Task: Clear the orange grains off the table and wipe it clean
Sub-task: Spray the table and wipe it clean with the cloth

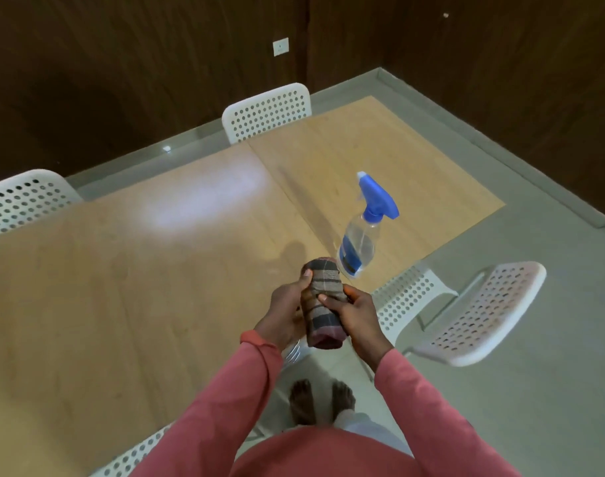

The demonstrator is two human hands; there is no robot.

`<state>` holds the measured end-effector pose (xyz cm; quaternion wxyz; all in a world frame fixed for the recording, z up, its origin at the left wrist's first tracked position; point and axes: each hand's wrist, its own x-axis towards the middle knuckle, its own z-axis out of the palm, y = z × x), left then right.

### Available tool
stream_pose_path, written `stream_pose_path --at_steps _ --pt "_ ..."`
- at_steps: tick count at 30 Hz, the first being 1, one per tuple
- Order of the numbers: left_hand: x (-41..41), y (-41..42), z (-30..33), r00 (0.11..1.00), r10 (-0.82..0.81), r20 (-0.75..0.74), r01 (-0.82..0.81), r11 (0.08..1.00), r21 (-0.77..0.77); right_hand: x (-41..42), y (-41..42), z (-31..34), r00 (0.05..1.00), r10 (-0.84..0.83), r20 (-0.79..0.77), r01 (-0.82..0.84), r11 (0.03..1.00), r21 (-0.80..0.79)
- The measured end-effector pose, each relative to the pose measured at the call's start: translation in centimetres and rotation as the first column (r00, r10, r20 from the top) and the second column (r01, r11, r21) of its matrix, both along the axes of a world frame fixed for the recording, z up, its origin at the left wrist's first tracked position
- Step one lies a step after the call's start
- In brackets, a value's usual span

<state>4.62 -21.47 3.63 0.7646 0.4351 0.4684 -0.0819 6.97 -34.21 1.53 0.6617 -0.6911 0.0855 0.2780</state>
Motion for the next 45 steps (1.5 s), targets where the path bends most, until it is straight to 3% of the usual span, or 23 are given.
stream_pose_path --at_steps 3,6,8,10,13,15,20,23,25,28,31,34,36,39,42,45 --pt "0.4 1.6 -2.2 0.997 0.042 -0.070 -0.020 0.956 0.293 1.8 1.3 -1.4 0.938 0.155 0.311 -0.022 0.921 -0.390" --pt "0.8 2.6 -2.7 0.986 0.165 -0.040 -0.140 0.922 0.361 3.2 3.7 -2.3 0.672 0.489 0.557 0.042 0.725 -0.687" --pt "1.0 3.0 -2.4 0.976 0.217 -0.008 -0.188 0.867 0.462 3.9 5.7 -2.6 0.513 0.663 0.545 0.091 0.590 -0.803" --pt "1.2 3.3 -1.9 0.982 0.184 0.048 -0.176 0.782 0.598 4.4 7.3 -3.5 0.396 0.813 0.427 0.063 0.440 -0.896" --pt "1.0 4.2 -2.0 0.995 0.035 0.096 -0.095 0.658 0.747 4.3 8.6 -4.4 0.368 0.901 0.231 -0.111 0.289 -0.951" --pt "0.8 4.7 -2.3 0.990 -0.117 0.073 0.006 0.565 0.825 4.1 8.4 -4.0 0.423 0.873 0.241 -0.223 0.358 -0.907" --pt "1.8 4.1 -3.6 0.853 -0.504 -0.136 0.298 0.257 0.919 4.3 3.7 -3.6 0.552 0.686 0.474 -0.324 0.701 -0.636" --pt "2.8 3.2 -4.5 0.781 -0.534 -0.323 0.407 0.044 0.912 3.6 0.9 -3.6 0.596 0.525 0.607 -0.169 0.821 -0.545" --pt "3.5 3.0 -4.8 0.731 -0.563 -0.386 0.449 -0.029 0.893 3.2 -0.3 -2.9 0.607 0.386 0.695 -0.018 0.880 -0.474" --pt "4.7 2.7 -4.3 0.687 -0.616 -0.385 0.496 0.010 0.868 3.5 -1.7 -1.5 0.613 0.202 0.764 0.207 0.892 -0.402" --pt "5.7 3.3 -3.8 0.645 -0.646 -0.407 0.579 0.065 0.813 4.7 -2.5 0.1 0.628 0.057 0.776 0.307 0.898 -0.315" --pt "6.2 4.4 -4.2 0.510 -0.711 -0.483 0.684 -0.005 0.730 6.6 -2.5 2.1 0.692 -0.075 0.718 0.371 0.890 -0.265" --pt "6.5 4.5 -4.8 0.466 -0.707 -0.532 0.702 -0.070 0.709 8.0 -2.3 3.1 0.727 -0.080 0.682 0.334 0.909 -0.248" --pt "6.8 4.2 -5.7 0.465 -0.661 -0.590 0.702 -0.130 0.700 10.1 -1.6 5.1 0.798 -0.008 0.603 0.146 0.973 -0.180" --pt "7.4 4.3 -6.0 0.451 -0.649 -0.613 0.717 -0.145 0.682 11.9 -0.7 7.4 0.817 0.052 0.574 -0.016 0.998 -0.067" --pt "8.2 4.7 -6.0 0.431 -0.627 -0.649 0.745 -0.158 0.648 13.4 0.3 8.6 0.825 0.075 0.560 -0.073 0.997 -0.026"
